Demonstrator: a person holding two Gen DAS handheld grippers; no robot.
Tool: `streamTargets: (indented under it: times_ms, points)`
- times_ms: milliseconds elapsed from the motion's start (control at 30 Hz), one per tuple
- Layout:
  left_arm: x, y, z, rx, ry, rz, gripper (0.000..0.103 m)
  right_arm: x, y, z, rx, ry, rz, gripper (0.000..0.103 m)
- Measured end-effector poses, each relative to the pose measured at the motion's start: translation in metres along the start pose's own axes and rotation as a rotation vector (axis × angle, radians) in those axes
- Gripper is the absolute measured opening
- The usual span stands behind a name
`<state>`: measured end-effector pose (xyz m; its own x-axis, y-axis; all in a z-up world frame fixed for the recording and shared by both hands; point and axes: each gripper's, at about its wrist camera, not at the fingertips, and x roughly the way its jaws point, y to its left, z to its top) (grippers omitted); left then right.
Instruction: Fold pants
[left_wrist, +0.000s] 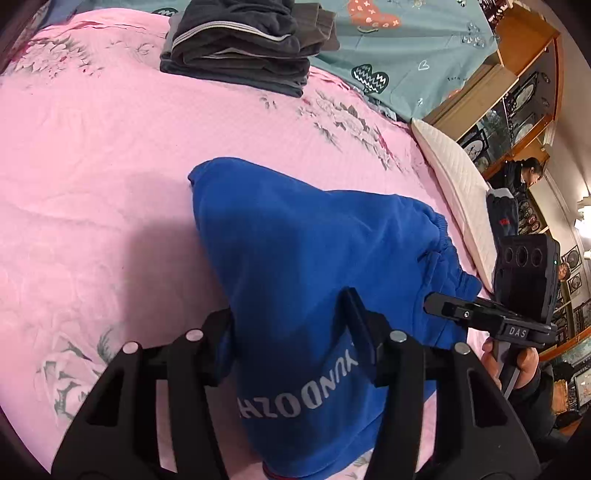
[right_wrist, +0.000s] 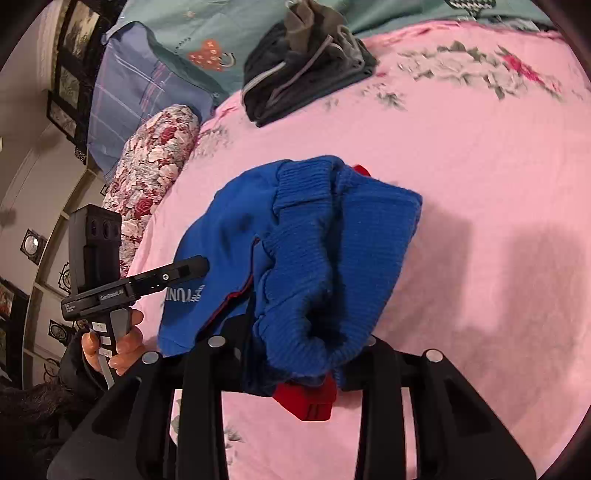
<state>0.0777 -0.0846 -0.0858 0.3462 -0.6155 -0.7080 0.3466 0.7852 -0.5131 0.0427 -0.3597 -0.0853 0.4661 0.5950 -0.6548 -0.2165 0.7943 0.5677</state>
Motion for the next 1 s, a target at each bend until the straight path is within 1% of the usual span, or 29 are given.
streamTargets:
  times_ms: [133,167,233,333,400,433,567,667,767,867,900,933,967,1000]
  points:
    - [-0.009,0.001,-0.001,-0.007,-0.013,0.007,0.053,0.0,0.01,0.0,-0.024,-0.004,-0.002,0.032]
    - [-0.012,0.002,-0.002,-0.01,-0.018,0.007,0.052,0.001,0.011,0.001,-0.027,-0.004,-0.002,0.032]
    - [-0.021,0.002,0.0,-0.016,-0.038,0.007,0.051,-0.001,0.018,0.002,-0.044,-0.015,0.014,0.032]
    - [-0.044,-0.003,0.009,0.003,-0.097,0.012,0.051,-0.009,0.032,0.013,-0.081,-0.039,0.034,0.032]
    - [-0.06,-0.009,0.021,0.025,-0.136,0.018,0.051,-0.015,0.046,0.028,-0.112,-0.061,0.036,0.032]
    - [-0.066,-0.011,0.029,0.034,-0.153,0.024,0.051,-0.018,0.054,0.04,-0.129,-0.074,0.036,0.032]
    - [-0.084,-0.019,0.079,0.072,-0.21,0.074,0.051,-0.028,0.086,0.092,-0.2,-0.133,0.018,0.032]
    - [-0.098,-0.029,0.129,0.115,-0.278,0.115,0.052,-0.031,0.114,0.143,-0.266,-0.184,-0.012,0.032]
    - [-0.11,-0.036,0.194,0.144,-0.354,0.132,0.052,-0.028,0.132,0.2,-0.299,-0.224,-0.054,0.032]
    - [-0.108,-0.034,0.248,0.145,-0.396,0.132,0.052,-0.018,0.138,0.257,-0.316,-0.259,-0.09,0.032]
    - [-0.102,-0.028,0.272,0.14,-0.405,0.129,0.054,-0.013,0.136,0.274,-0.309,-0.266,-0.096,0.032]
    - [-0.096,-0.024,0.287,0.138,-0.407,0.129,0.055,-0.008,0.134,0.291,-0.304,-0.273,-0.105,0.032]
    - [-0.083,-0.015,0.308,0.123,-0.402,0.136,0.056,0.002,0.128,0.311,-0.297,-0.278,-0.122,0.032]
    - [-0.072,-0.006,0.322,0.107,-0.399,0.139,0.056,0.012,0.122,0.326,-0.288,-0.28,-0.137,0.032]
